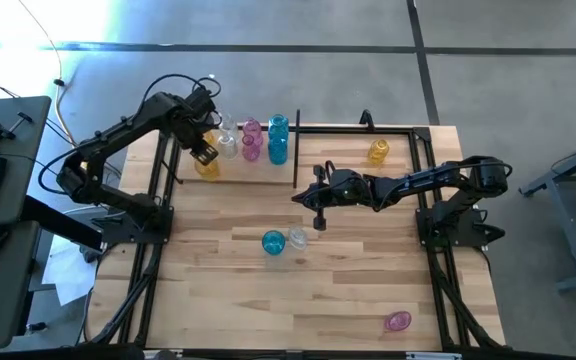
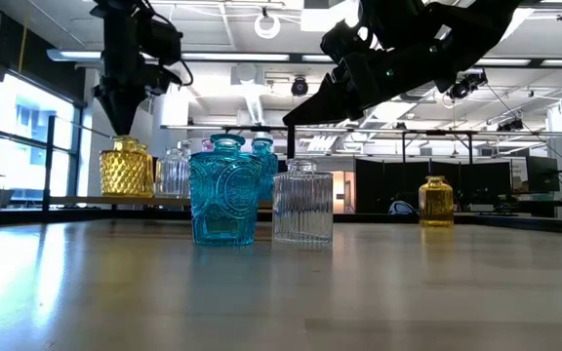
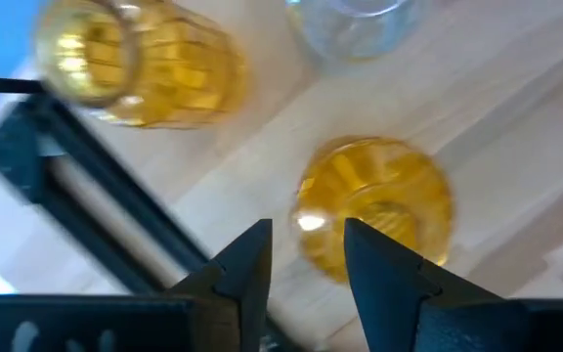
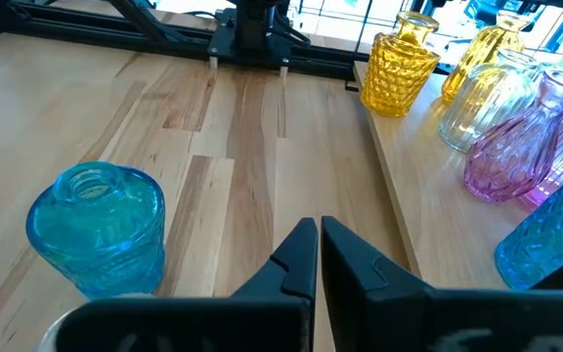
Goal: Sort vases onto shelf
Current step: Put the bottom yellow flower vase aligned with the other yellow flower vase on the shelf
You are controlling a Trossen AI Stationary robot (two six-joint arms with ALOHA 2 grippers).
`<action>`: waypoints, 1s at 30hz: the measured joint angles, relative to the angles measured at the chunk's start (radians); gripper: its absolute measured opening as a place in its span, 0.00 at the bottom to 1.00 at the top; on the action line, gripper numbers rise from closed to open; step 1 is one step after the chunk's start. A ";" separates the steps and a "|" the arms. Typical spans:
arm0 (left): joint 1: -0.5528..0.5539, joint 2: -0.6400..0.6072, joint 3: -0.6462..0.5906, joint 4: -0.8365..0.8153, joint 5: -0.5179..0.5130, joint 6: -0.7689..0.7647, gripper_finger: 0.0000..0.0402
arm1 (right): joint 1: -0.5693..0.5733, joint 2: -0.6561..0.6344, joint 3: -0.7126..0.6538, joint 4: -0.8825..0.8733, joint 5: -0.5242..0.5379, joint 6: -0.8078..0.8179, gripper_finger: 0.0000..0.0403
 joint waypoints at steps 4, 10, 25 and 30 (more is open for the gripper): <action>-0.005 -0.010 0.052 -0.045 -0.070 0.038 0.30 | 0.000 0.000 0.000 0.000 0.000 0.000 0.00; -0.125 -0.131 0.042 -0.012 0.051 0.008 0.14 | 0.000 0.000 0.000 -0.006 0.000 0.003 0.00; -0.505 -0.300 -0.460 0.485 -0.140 -0.477 0.00 | 0.000 0.000 0.000 -0.039 0.000 0.011 0.00; -0.519 -0.301 -0.492 0.474 -0.215 -0.510 0.00 | 0.000 0.000 0.000 -0.046 0.000 0.011 0.00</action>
